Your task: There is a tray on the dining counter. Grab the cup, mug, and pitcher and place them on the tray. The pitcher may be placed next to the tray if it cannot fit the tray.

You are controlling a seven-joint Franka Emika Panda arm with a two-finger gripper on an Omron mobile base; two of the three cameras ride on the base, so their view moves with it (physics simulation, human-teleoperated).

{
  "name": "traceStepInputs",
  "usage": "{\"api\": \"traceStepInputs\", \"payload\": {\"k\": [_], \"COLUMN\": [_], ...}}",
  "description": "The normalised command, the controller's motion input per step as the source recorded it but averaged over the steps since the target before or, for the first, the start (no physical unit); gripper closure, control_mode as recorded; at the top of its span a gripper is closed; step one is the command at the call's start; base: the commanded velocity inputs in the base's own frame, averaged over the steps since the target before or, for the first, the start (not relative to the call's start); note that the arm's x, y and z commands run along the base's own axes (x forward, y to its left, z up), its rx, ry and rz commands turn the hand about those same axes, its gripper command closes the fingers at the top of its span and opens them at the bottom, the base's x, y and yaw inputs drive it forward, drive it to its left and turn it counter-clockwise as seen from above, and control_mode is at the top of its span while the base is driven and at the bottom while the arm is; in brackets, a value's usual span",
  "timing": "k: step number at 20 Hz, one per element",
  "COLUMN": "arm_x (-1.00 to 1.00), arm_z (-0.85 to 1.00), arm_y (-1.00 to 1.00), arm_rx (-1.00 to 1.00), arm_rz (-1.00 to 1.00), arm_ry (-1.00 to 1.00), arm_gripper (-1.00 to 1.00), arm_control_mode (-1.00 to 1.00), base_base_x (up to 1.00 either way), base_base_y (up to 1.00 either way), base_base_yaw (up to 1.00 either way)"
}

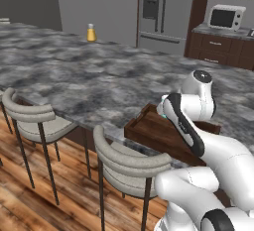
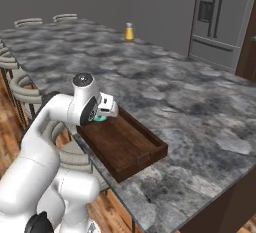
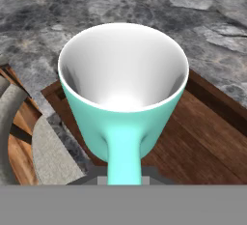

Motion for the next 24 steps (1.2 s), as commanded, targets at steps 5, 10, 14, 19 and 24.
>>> {"api": "traceStepInputs", "payload": {"k": [5,10,14,19,24], "arm_x": [0.53,0.53,0.49,0.54,0.52], "arm_z": [-0.37,-0.31,-0.34,-0.24,-0.29], "arm_y": [0.0,0.0,-0.02,-0.05,-0.03], "arm_rx": [0.0,0.0,0.0,0.0,0.0], "arm_rz": [0.0,0.0,0.0,0.0,0.0], "arm_ry": [0.01,0.01,0.04,0.04,0.04], "arm_gripper": [1.0,1.0,1.0,1.0,1.0], "arm_control_mode": [-1.0,-1.0,-1.0,-1.0,-1.0], "base_base_x": [0.0,0.0,0.0,0.0,0.0], "base_base_y": [0.0,0.0,0.0,0.0,0.0], "base_base_yaw": [0.0,0.0,0.0,0.0,0.0]}}
